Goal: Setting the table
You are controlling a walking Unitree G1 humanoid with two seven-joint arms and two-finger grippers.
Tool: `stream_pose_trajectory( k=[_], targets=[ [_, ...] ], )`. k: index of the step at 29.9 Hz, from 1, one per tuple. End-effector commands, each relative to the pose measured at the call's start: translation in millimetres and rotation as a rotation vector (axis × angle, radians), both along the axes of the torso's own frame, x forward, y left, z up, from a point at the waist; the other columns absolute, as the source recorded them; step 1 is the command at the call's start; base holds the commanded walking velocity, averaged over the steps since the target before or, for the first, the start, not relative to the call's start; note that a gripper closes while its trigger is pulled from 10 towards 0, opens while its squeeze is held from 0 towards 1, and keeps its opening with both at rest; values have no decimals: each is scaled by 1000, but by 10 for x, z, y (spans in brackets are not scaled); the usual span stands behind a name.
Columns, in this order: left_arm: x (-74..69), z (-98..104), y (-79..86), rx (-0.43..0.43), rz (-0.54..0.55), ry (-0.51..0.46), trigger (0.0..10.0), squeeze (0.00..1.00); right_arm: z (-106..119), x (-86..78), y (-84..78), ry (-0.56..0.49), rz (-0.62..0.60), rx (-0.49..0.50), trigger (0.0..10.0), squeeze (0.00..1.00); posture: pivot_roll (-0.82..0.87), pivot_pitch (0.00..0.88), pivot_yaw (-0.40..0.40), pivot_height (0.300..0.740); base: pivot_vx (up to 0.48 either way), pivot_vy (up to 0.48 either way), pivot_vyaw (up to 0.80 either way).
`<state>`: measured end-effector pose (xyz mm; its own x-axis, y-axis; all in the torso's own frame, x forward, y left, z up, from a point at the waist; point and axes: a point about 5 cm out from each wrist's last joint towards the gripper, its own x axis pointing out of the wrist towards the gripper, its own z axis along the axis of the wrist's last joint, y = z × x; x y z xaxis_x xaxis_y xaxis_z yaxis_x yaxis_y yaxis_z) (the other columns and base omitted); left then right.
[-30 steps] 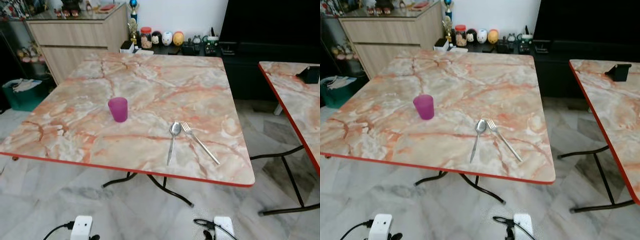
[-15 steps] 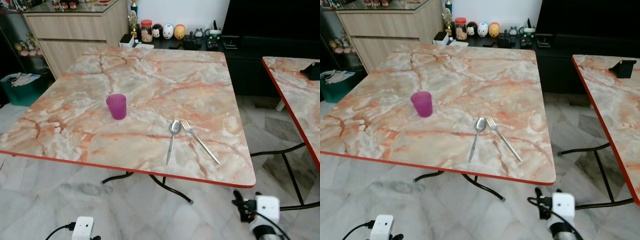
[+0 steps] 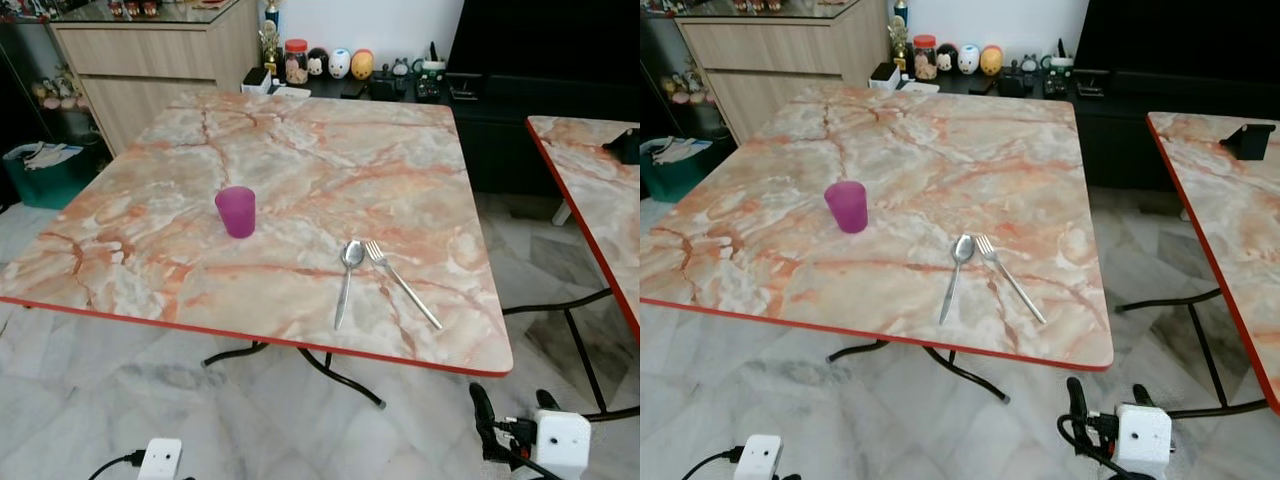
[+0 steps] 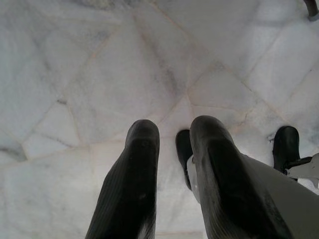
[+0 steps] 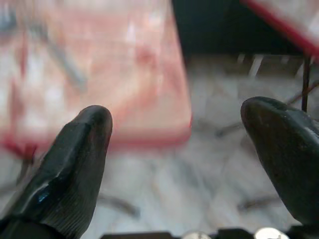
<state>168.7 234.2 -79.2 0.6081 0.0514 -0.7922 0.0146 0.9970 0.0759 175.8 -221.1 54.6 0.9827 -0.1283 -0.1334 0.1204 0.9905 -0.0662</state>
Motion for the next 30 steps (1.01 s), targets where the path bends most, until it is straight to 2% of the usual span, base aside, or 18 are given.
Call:
stream_pose_trajectory(
  k=[1, 2, 3, 6, 8, 9, 10, 11, 16, 17, 26, 30],
  targets=[
    [16, 4, 4, 8, -3, 7, 10000, 0, 131, 80, -5, -43, 3, 3, 10000, 0, -108, 0, 5, 740, 0, 0, 0],
    [34, 10, -7, 11, -7, 4, 10000, 0, 242, 305, 14, -96, 15, 16, 10000, 0, -114, 0, 9, 740, 0, 0, 0],
    [44, 12, -13, 12, -7, 2, 10000, 0, 305, 434, 34, -121, 26, 19, 10000, 0, -109, 0, 8, 740, 0, 0, 0],
    [56, 14, -24, 11, -1, -1, 10000, 0, 452, 669, 110, -161, 47, 38, 10000, 0, -96, 0, 1, 740, 0, 0, 0],
    [47, 7, -29, 6, 19, -1, 10000, 0, 550, 903, 256, -176, 108, 55, 10000, 0, -79, 0, -7, 740, 0, 0, 0],
    [47, 7, -29, 6, 19, -1, 10000, 0, 550, 903, 256, -176, 108, 55, 10000, 0, -79, 0, -7, 740, 0, 0, 0],
    [18, -5, -26, 5, 31, 2, 10000, 0, 577, 1023, 347, -176, 154, 70, 10000, 0, -68, 0, -11, 740, 0, 0, 0],
    [-2, -12, -22, 4, 37, 4, 10000, 0, 587, 1073, 397, -171, 184, 74, 10000, 0, -66, 0, -12, 740, 0, 0, 0],
    [-73, -36, 2, 8, 51, 17, 10000, 0, 593, 1198, 595, -129, 327, 81, 10000, 0, -64, 0, -9, 740, 0, 0, 0],
    [-106, -47, 8, 10, 52, 22, 10000, 0, 564, 1226, 668, -96, 394, 26, 10000, 0, -64, 0, -6, 740, 0, 0, 0],
    [-113, -53, -11, 9, 49, 19, 10000, 0, 578, 1338, 614, -83, 372, 28, 10000, 0, -66, 0, 1, 740, 0, 0, 0],
    [-58, -37, -31, 7, 44, 9, 10000, 0, 560, 1360, 605, -76, 364, 29, 10000, 0, -67, 0, 4, 740, 0, 0, 0]
  ],
)
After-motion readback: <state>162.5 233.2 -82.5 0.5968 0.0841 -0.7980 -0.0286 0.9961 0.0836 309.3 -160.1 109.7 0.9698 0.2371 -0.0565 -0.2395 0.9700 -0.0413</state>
